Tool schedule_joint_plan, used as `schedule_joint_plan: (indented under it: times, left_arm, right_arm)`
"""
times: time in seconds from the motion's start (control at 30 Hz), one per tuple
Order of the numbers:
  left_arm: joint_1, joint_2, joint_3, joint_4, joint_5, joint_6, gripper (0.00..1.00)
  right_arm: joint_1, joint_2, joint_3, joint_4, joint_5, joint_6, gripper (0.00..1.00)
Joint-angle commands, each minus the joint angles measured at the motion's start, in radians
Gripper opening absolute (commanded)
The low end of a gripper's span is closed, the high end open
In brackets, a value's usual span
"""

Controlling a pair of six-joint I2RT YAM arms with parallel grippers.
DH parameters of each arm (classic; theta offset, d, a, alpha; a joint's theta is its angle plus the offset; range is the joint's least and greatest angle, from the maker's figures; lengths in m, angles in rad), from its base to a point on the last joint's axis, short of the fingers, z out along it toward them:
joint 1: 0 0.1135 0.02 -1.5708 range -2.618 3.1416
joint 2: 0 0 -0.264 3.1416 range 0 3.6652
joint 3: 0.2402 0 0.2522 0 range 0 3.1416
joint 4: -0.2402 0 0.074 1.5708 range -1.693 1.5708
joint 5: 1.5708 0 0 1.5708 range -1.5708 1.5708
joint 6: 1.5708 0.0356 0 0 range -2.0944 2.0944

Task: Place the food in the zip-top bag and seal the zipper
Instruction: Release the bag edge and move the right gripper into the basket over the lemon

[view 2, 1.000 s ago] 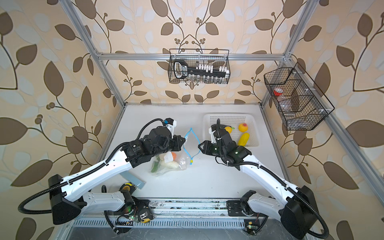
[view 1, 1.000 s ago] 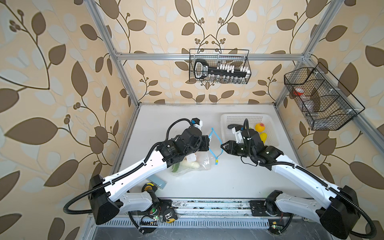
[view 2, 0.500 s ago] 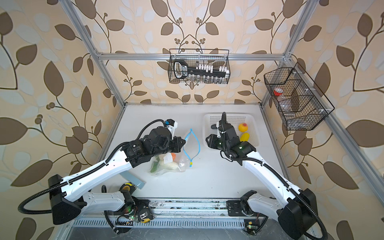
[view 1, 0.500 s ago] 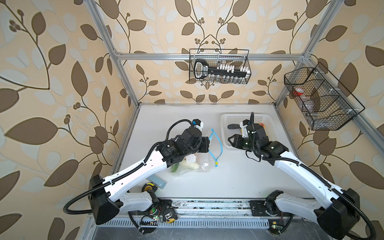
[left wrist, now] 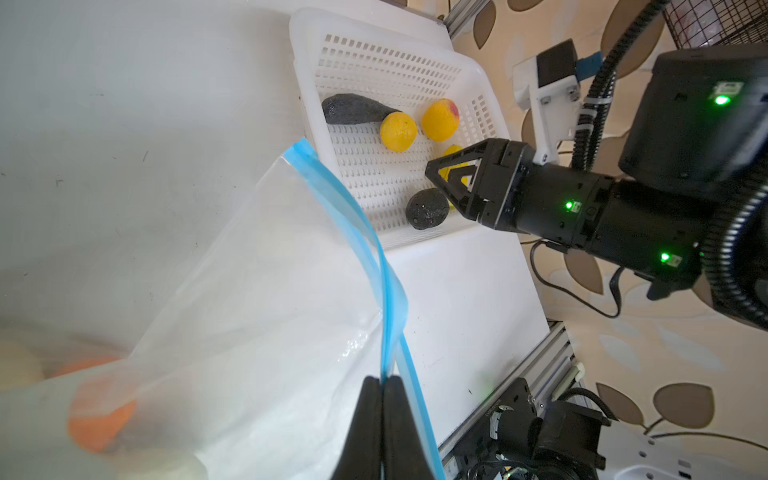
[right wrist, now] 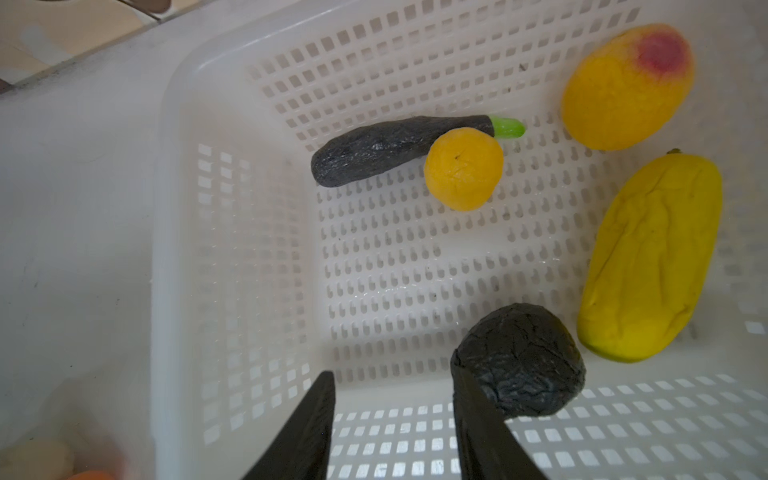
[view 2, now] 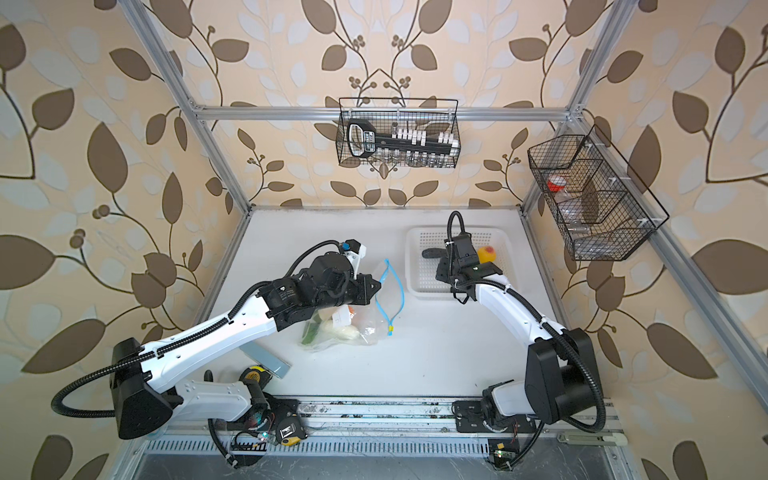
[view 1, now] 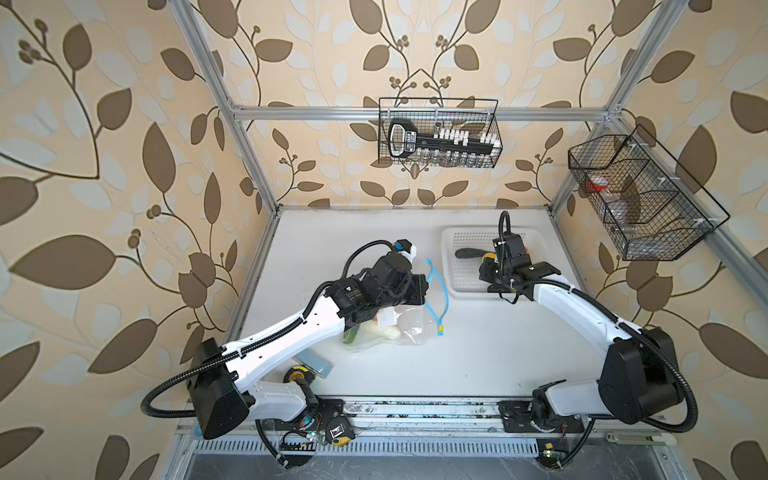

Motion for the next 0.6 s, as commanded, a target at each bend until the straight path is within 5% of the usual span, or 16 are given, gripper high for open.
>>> schedule_joint_plan:
  times: [0.0,0.57]
  left_arm:
    - [0.009,0.004,0.055,0.04,0.011,0.021,0.0]
    - [0.022,0.117,0.126,0.059,0.066,0.045,0.0]
  right_arm:
    - [-0.042,0.094,0.084,0.016,0.043,-0.025,0.48]
    - [-0.157,0.382,0.27,0.05,0.007,-0.065,0.52]
